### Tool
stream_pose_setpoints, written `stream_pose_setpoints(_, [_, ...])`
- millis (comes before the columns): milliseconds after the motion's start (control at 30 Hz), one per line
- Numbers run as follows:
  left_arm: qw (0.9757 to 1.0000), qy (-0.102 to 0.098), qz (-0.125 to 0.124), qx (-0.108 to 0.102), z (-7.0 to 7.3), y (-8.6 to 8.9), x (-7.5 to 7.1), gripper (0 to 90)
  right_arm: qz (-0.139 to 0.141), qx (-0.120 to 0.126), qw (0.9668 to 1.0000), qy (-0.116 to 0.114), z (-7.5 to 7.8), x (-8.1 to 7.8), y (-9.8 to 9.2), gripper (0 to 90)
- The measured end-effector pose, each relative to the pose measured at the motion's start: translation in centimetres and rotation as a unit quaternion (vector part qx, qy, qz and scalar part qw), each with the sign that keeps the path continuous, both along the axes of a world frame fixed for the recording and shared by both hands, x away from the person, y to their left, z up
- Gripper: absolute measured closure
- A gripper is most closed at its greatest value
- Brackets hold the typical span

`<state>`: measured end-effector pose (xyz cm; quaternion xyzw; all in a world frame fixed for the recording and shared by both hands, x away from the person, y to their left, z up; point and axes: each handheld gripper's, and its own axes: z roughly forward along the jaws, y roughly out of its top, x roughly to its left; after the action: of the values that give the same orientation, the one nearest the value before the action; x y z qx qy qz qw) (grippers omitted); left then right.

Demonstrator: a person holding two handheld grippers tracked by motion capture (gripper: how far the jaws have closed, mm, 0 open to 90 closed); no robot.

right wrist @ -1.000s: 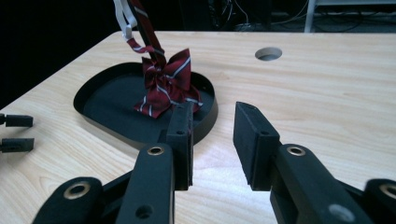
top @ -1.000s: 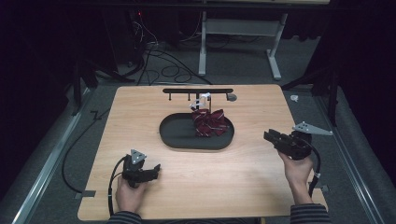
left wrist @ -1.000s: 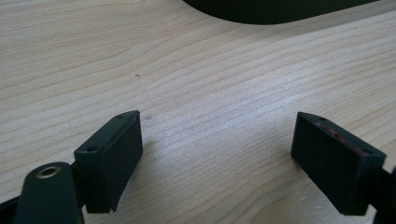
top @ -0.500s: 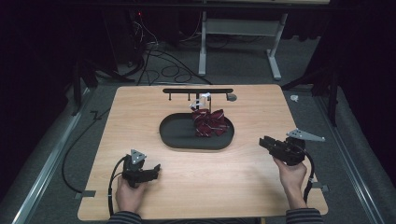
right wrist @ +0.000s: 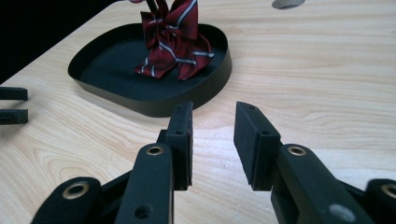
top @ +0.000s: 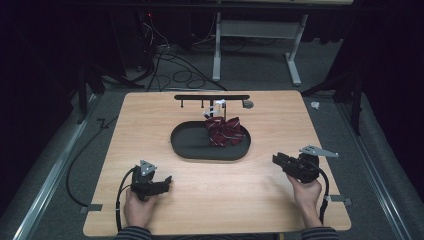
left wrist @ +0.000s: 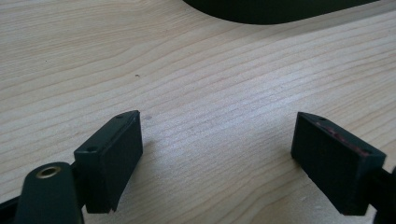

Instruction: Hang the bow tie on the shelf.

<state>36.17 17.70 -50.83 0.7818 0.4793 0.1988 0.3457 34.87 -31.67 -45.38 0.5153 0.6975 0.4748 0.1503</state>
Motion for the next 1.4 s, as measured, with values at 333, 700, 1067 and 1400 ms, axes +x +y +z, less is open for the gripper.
stream_pose_setpoints(333, [1.0000, 0.000, 0.000, 0.000, 0.0, 0.0, 0.0, 16.9, 0.002, -0.008, 0.9999, 0.014, -1.4, 0.1, 0.6, 68.7])
stream_pose_setpoints(700, [1.0000, 0.000, 0.000, 0.000, 0.0, 0.0, 0.0, 16.9, 0.003, -0.015, 0.9993, 0.035, -2.7, 0.4, 1.3, 64.7])
stream_pose_setpoints(1067, [1.0000, 0.000, 0.000, 0.000, 0.0, 0.0, 0.0, 16.9, 0.007, -0.049, 0.9979, 0.043, -3.6, 0.7, 2.3, 62.4])
stream_pose_setpoints(1400, [1.0000, 0.000, 0.000, 0.000, 0.0, 0.0, 0.0, 17.0, 0.003, -0.066, 0.9967, 0.047, -4.3, 0.8, 3.0, 60.3])
